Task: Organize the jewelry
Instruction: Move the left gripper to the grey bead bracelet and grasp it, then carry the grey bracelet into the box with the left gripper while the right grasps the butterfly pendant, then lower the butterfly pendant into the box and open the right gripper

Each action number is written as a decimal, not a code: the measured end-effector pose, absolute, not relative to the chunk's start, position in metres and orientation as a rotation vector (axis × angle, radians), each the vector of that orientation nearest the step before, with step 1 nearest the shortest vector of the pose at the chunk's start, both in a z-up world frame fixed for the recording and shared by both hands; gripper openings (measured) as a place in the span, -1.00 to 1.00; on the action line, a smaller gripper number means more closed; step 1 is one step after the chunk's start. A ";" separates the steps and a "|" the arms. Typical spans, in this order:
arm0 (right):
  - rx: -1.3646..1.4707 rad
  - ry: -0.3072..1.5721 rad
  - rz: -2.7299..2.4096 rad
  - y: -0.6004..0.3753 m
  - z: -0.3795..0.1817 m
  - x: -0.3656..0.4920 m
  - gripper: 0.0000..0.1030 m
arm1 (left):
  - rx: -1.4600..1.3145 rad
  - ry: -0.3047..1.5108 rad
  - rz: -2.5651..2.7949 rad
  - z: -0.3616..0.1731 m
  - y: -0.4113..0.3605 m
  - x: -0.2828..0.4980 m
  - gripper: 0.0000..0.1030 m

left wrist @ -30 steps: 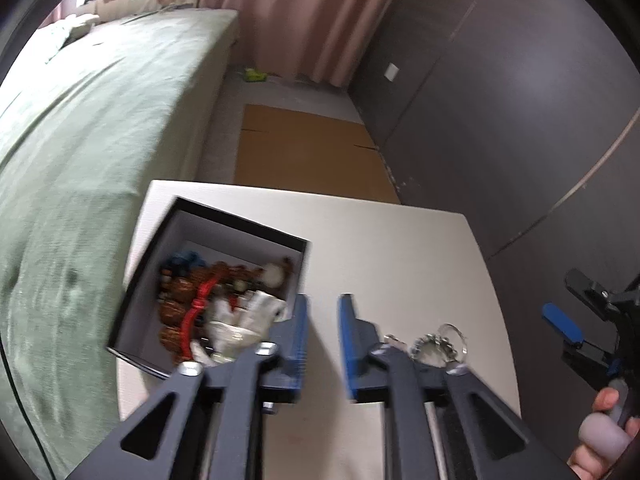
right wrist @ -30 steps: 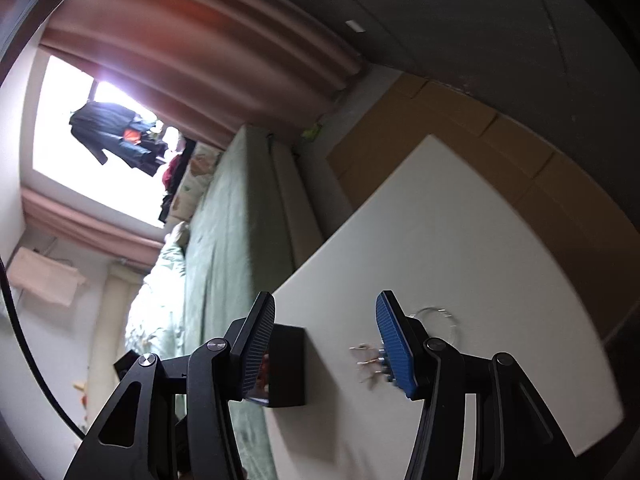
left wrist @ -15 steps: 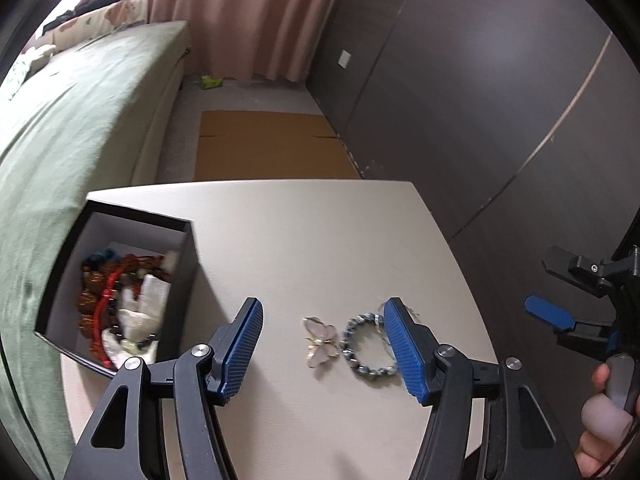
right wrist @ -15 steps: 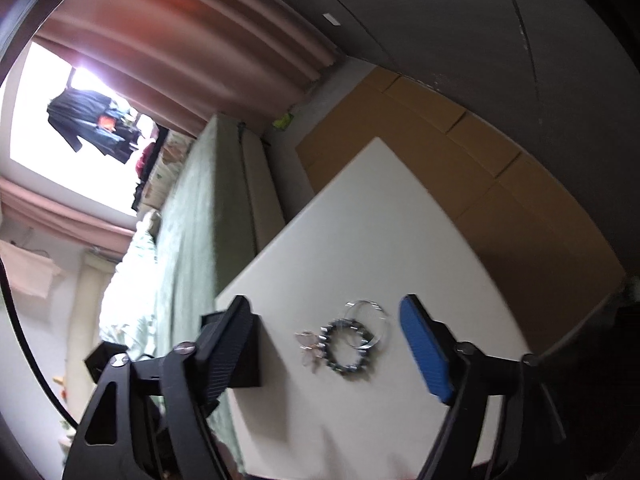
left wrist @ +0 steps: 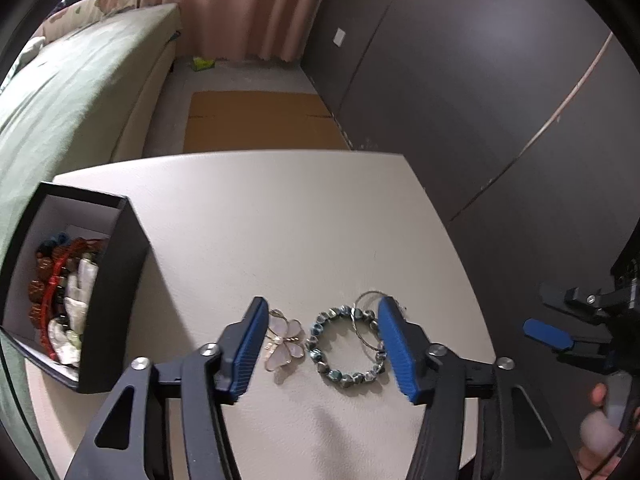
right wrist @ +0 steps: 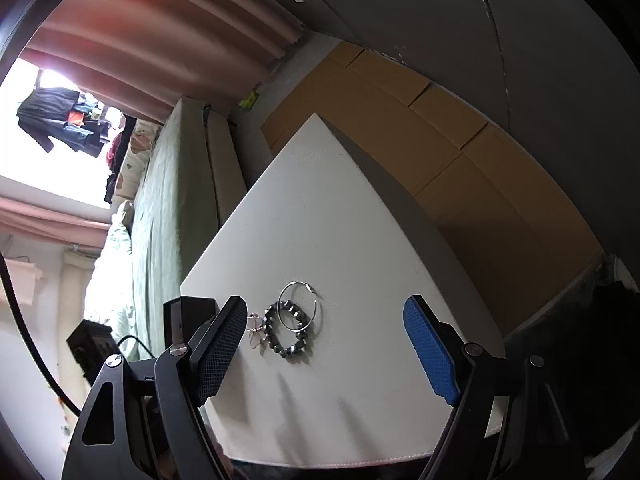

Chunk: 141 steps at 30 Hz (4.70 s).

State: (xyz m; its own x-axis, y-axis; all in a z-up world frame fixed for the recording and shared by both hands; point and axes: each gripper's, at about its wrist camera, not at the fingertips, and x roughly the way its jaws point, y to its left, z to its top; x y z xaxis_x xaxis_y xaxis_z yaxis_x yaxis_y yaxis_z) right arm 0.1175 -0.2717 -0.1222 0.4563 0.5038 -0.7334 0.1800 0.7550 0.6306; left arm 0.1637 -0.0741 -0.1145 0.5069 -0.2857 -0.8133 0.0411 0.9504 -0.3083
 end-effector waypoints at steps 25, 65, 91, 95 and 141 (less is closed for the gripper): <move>0.677 1.128 0.231 -0.254 -0.124 0.123 0.58 | -0.086 1.092 -0.179 -0.147 -0.102 0.161 -0.84; 0.312 1.246 0.358 -0.086 -0.156 0.151 0.05 | -0.498 0.802 -0.146 -0.037 0.066 0.111 -0.84; 0.077 1.189 0.251 -0.076 -0.145 0.149 -0.74 | -0.583 0.768 -0.089 -0.040 0.109 0.112 -0.84; 0.158 1.165 0.281 -0.088 -0.134 0.150 -0.74 | -0.596 0.869 -0.025 -0.062 0.112 0.123 -0.84; 0.497 0.911 0.413 -0.099 -0.082 0.122 0.21 | -0.564 0.812 0.009 -0.041 0.111 0.108 0.58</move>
